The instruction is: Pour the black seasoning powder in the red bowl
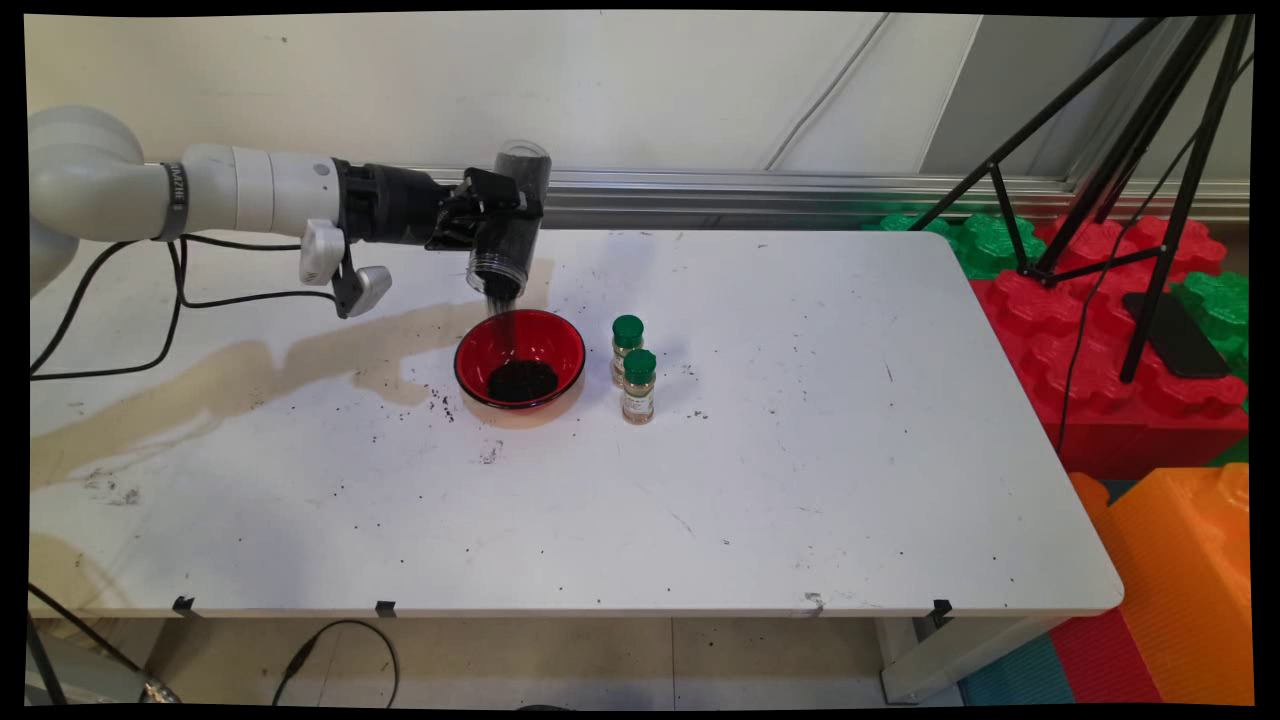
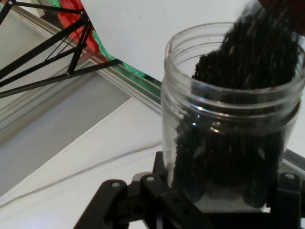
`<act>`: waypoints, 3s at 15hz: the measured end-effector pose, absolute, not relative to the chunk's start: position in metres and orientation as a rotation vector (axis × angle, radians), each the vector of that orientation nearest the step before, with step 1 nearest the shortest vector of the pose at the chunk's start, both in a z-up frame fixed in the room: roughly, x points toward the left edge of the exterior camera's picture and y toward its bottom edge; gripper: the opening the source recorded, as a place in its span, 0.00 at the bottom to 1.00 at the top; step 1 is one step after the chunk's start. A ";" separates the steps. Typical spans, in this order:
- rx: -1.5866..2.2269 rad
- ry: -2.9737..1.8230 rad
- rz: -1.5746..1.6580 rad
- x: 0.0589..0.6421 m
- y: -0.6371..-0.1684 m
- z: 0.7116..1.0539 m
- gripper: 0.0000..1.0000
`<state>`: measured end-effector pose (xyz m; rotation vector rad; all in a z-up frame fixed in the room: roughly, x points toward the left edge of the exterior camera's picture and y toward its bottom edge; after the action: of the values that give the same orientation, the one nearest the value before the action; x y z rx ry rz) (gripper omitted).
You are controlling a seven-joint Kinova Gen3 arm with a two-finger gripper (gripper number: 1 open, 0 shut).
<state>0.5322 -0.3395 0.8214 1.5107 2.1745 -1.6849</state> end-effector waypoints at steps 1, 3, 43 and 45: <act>1.511 2.174 -1.685 0.532 -0.339 0.821 0.00; 1.511 2.176 -1.685 0.532 -0.339 0.821 0.00; 0.723 3.033 -1.741 0.551 -0.330 0.835 0.00; 0.626 3.104 -1.734 0.554 -0.330 0.839 0.00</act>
<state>0.5539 -0.3304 0.8392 0.6265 3.1039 -1.7343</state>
